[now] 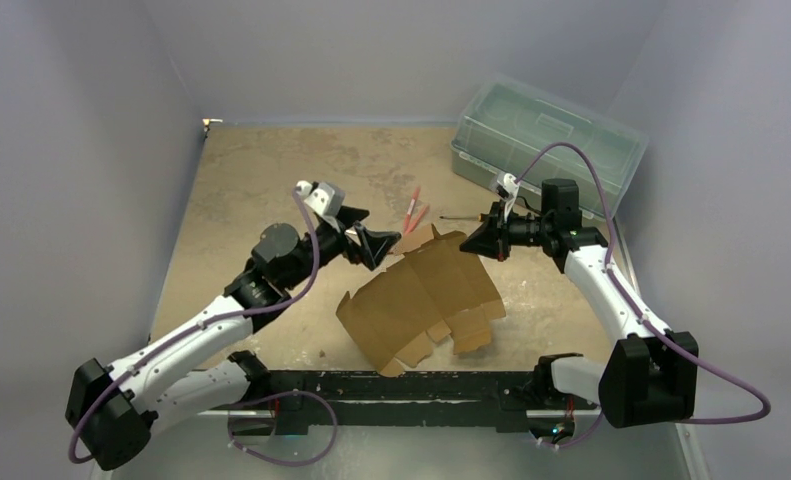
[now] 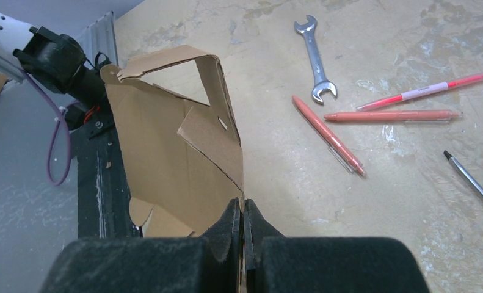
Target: Fold the paper box
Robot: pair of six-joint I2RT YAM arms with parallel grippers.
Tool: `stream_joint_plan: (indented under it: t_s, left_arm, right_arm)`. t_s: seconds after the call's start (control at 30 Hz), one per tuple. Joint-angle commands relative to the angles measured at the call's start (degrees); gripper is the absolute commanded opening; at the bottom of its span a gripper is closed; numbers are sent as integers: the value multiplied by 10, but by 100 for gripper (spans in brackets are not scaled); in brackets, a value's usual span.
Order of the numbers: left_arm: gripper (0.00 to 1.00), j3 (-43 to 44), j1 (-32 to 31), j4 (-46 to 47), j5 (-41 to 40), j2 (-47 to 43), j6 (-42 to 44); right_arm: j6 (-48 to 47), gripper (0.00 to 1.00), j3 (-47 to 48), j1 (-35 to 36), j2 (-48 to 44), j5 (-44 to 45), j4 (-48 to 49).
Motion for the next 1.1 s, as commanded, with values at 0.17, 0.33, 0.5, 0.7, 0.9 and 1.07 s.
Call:
stream_joint_plan:
  t_s: [0.17,0.33,0.5,0.7,0.9,1.07]
  left_arm:
    - [93,75,55,29,185,114,6]
    - [92,101,59,36,224,159,19]
    - [85,113,63,39,234,185,31]
    - [77,113,73,49,246,202,30]
    - [69,115,80,64,273,224,18]
    - [67,113,80,71,289,226,13]
  right_arm:
    - [7,0,9,4,-7,-12,12]
    - [6,0,10,4,-4,-14,11]
    - [6,0,10,5,-4,-14,11]
    - [6,0,11,5,-4,-13,11]
    - [6,0,10,5,-6,-12,10]
    - [6,0,10,5,-5,-12,10]
